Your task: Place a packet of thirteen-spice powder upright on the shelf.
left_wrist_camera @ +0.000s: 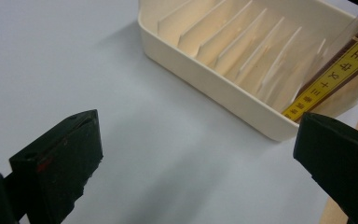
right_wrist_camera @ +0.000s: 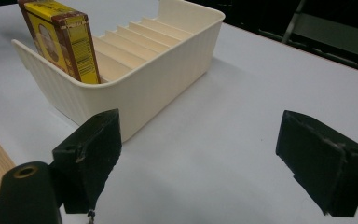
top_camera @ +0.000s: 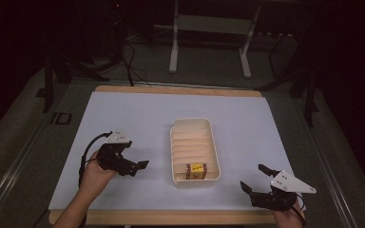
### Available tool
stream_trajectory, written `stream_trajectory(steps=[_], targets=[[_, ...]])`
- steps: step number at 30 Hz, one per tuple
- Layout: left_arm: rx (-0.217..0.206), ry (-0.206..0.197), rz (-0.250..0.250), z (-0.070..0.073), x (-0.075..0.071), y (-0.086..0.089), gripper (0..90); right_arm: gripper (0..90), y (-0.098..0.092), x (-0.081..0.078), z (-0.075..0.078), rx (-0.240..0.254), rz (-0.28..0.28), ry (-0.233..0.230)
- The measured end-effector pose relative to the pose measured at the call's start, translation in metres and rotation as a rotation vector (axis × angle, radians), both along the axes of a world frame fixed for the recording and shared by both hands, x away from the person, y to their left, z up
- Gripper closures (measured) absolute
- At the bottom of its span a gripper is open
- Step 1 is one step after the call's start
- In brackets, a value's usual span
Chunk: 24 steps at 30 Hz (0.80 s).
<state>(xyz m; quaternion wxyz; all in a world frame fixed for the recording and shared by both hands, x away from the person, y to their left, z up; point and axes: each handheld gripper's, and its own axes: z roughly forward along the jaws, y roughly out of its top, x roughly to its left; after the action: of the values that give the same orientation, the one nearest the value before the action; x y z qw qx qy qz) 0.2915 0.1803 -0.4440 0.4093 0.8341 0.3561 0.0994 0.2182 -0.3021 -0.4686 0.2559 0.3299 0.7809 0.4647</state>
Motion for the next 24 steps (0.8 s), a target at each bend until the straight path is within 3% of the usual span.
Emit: stream_trajectory(steps=[7, 18, 24], targets=[[-0.02, -0.001, 0.019, -0.007, -0.005, 0.008, 1.3, 14.2, 0.0, 0.0, 0.0, 0.0, 0.001, -0.001], [-0.069, -0.027, 0.09, -0.014, -0.015, 0.024, 1.3, 14.2, 0.0, 0.0, 0.0, 0.002, 0.002, 0.001], [-0.054, -0.027, 0.106, -0.021, -0.019, 0.026, 1.3, 14.2, 0.0, 0.0, 0.0, 0.0, 0.007, 0.0]])
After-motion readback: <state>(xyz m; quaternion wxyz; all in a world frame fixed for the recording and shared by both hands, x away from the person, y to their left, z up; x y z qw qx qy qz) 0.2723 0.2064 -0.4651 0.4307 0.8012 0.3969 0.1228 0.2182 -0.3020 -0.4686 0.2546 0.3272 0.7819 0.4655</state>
